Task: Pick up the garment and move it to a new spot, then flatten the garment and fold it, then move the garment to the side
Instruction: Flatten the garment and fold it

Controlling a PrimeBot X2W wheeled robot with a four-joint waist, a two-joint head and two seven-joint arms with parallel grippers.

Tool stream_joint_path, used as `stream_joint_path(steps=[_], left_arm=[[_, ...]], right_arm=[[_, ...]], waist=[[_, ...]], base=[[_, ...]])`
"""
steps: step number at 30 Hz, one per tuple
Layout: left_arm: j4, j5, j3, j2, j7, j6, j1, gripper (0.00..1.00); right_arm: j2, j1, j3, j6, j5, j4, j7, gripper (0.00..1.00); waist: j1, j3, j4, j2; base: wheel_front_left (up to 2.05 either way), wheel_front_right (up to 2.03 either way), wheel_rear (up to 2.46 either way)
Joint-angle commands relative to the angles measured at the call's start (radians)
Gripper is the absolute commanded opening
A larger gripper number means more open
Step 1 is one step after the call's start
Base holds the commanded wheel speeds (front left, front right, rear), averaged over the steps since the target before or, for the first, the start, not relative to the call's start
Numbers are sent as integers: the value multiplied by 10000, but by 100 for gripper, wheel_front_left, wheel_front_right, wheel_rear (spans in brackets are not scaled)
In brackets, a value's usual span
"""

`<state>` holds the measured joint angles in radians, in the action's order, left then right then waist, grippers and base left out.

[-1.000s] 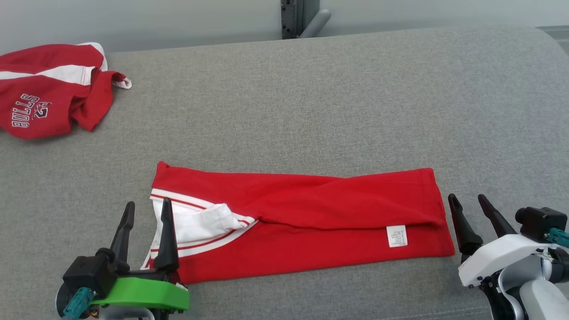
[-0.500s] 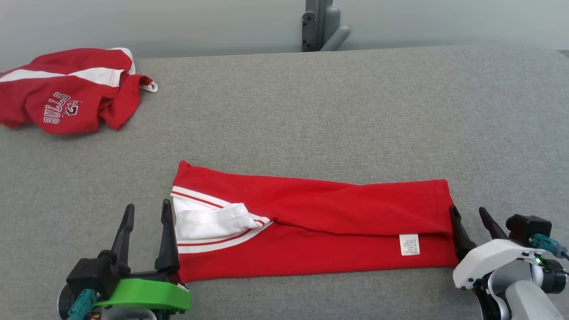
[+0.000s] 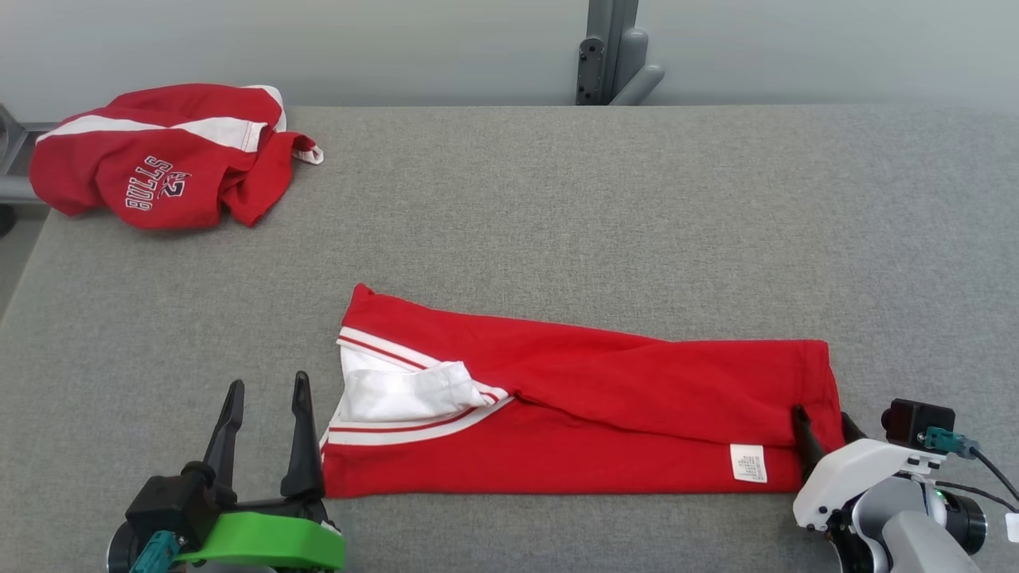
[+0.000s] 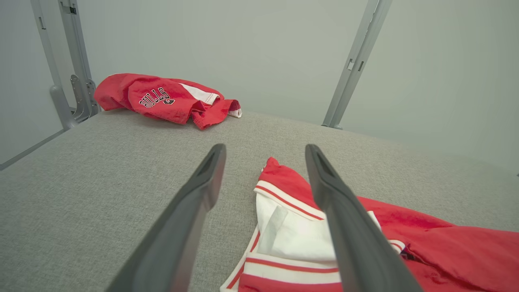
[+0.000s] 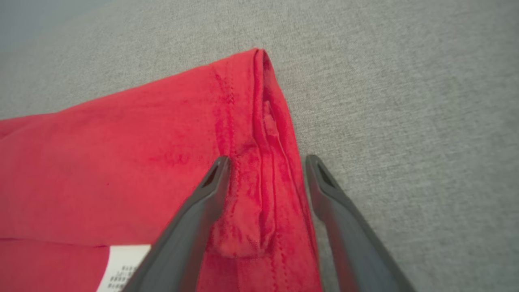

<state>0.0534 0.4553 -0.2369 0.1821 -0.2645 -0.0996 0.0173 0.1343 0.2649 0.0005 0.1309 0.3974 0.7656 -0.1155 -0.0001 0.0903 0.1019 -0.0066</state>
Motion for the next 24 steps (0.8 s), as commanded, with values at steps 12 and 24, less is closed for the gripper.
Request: stream_joint_path(steps=[12,24], left_arm=[[-48,-128,151,-87,0,22,237,100],[-106,-197,230,-208,2,90,112,100]], right_arm=[[299,418,413,-11,1205,18,66,0],[1806,524,103,-11,1653,-689,423,0]], waist=[[1,59,-239,66],[1,192,-795,66]], base=[[0,0,0],[0,0,0]])
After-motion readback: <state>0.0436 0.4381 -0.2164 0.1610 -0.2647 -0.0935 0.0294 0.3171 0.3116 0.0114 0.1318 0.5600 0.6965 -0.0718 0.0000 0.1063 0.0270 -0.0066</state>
